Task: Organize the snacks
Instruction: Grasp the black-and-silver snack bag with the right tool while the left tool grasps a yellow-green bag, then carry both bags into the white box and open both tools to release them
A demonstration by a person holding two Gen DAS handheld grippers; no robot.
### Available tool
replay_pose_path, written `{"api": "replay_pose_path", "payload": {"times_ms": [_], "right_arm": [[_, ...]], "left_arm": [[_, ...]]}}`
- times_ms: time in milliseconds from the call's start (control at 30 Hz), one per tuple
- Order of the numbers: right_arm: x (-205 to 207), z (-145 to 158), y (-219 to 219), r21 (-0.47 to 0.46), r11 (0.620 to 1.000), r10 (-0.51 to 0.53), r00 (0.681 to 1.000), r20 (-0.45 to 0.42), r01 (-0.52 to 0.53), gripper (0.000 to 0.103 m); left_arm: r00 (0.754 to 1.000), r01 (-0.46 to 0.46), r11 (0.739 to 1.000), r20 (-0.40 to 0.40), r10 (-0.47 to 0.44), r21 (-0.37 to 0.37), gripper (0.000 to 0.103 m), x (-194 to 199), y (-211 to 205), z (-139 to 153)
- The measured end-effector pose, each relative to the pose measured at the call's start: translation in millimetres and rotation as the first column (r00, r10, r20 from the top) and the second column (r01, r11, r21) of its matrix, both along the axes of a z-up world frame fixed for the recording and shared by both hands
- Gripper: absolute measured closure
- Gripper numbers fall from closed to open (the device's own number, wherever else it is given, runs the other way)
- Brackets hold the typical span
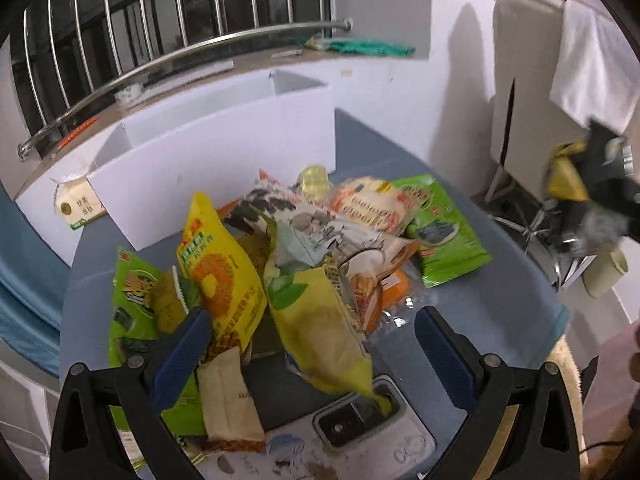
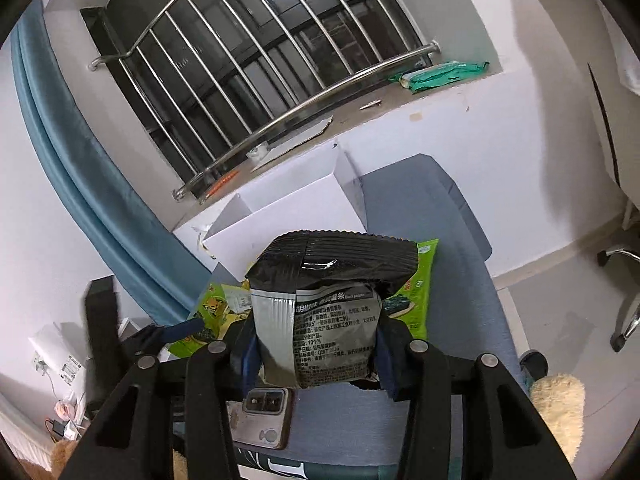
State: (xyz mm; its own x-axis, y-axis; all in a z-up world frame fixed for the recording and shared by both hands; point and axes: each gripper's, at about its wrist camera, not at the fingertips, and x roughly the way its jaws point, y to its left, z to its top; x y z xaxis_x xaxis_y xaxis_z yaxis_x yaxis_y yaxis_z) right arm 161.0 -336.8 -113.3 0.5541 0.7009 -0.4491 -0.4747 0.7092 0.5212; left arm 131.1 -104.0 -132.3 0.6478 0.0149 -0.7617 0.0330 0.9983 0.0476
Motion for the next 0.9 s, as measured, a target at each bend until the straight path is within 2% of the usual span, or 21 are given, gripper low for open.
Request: {"api": "replay_pose_path", "payload": {"times_ms": [100, 133, 167, 200, 267, 367, 633, 833, 900], "right_arm": [[1, -1, -6, 0.006, 1.0, -0.009, 1.0, -0.003, 0.009, 0.052], [2, -2, -7, 0.008, 1.0, -0.01, 1.0, -0.005, 0.01, 0.052], [2, -2, -8, 0.01, 1.0, -0.011, 1.0, -0.005, 0.011, 0.052], [3, -3, -9, 0.013, 1.0, -0.011, 1.0, -0.007, 0.011, 0.052], [3, -4, -11, 0.013, 1.0, -0.013, 1.0, -0.01, 0.013, 0.052], [2, -3, -10, 0.017, 1.0, -0.013, 1.0, -0.012, 0.013, 0.052], [4, -2, -6, 0.018, 1.0, -0.003, 1.0, -0.004, 0.003, 0.052], [11, 8, 8, 0.009, 1.0, 0.027, 0.999, 0.023, -0.027, 0.052], [14, 14, 17, -0.007, 0.999, 0.04, 0.998, 0.04, -0.04, 0.052]], "left_arm": [[1.0, -0.003, 1.0, -0.027, 0.003, -0.007, 0.001, 8, 3, -10], [1.0, -0.004, 1.0, -0.031, 0.003, -0.01, 0.01, 9, 5, -12], [1.0, -0.002, 1.0, -0.031, 0.002, -0.014, 0.036, 8, 6, -13], [0.999, -0.007, 1.0, -0.032, 0.006, -0.013, 0.047, 8, 7, -13], [1.0, 0.002, 0.999, -0.02, -0.002, -0.033, 0.063, 4, 10, -9], [1.0, -0.009, 1.0, 0.014, 0.009, -0.027, 0.064, -5, 15, 1], [0.993, 0.015, 0.987, 0.119, 0.004, -0.162, 0.064, -35, 43, 44], [0.978, 0.033, 0.956, 0.207, 0.029, -0.291, 0.064, -42, 75, 81], [0.974, 0.041, 0.949, 0.226, 0.033, -0.311, 0.064, -41, 83, 90]]}}
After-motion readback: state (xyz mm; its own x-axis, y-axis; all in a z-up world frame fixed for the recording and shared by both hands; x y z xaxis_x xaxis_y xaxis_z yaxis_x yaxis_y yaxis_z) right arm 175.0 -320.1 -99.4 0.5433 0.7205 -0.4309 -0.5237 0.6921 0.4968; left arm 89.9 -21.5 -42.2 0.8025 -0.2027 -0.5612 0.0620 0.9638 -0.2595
